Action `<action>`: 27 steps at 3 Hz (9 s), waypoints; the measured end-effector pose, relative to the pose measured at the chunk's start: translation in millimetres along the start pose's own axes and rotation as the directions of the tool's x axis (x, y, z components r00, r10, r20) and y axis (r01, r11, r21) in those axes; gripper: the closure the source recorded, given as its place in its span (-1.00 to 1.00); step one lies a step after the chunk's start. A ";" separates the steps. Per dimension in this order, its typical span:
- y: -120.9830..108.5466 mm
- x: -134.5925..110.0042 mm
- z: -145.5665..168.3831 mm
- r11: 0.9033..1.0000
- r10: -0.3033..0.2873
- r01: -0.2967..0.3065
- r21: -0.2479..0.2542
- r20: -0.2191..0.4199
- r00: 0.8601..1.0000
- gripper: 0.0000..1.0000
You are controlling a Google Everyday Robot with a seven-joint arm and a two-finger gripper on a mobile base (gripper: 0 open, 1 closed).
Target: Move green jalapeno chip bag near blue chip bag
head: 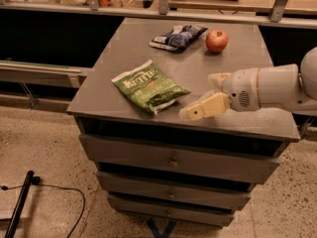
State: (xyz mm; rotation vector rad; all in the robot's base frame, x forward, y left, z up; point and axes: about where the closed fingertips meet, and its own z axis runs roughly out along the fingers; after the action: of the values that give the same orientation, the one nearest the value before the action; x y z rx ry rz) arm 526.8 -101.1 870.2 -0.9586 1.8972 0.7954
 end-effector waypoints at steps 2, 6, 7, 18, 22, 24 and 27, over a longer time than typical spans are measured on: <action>-13.4 3.1 44.0 0.991 -0.057 0.058 0.124 -0.014 0.998 -1.00; -15.5 6.8 75.8 0.976 -0.161 0.168 0.136 -0.062 0.985 -0.04; -17.0 8.6 78.7 0.982 -0.123 0.130 0.134 -0.061 0.991 0.45; -50.5 10.5 76.4 0.946 0.011 0.009 0.325 -0.060 0.998 1.00; -50.4 10.3 76.4 0.945 0.011 0.009 0.326 -0.059 0.998 1.00; -50.3 10.1 76.3 0.945 0.011 0.009 0.326 -0.059 0.998 1.00; -18.9 -118.5 -11.9 0.840 -0.304 0.215 0.498 0.104 0.947 1.00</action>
Offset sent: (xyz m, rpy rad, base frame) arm 0.0372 0.0295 -0.0351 -0.1574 -0.1306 -0.1181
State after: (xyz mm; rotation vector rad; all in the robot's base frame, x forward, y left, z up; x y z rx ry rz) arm 579.5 -83.2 977.1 -0.7744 1.6449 0.2139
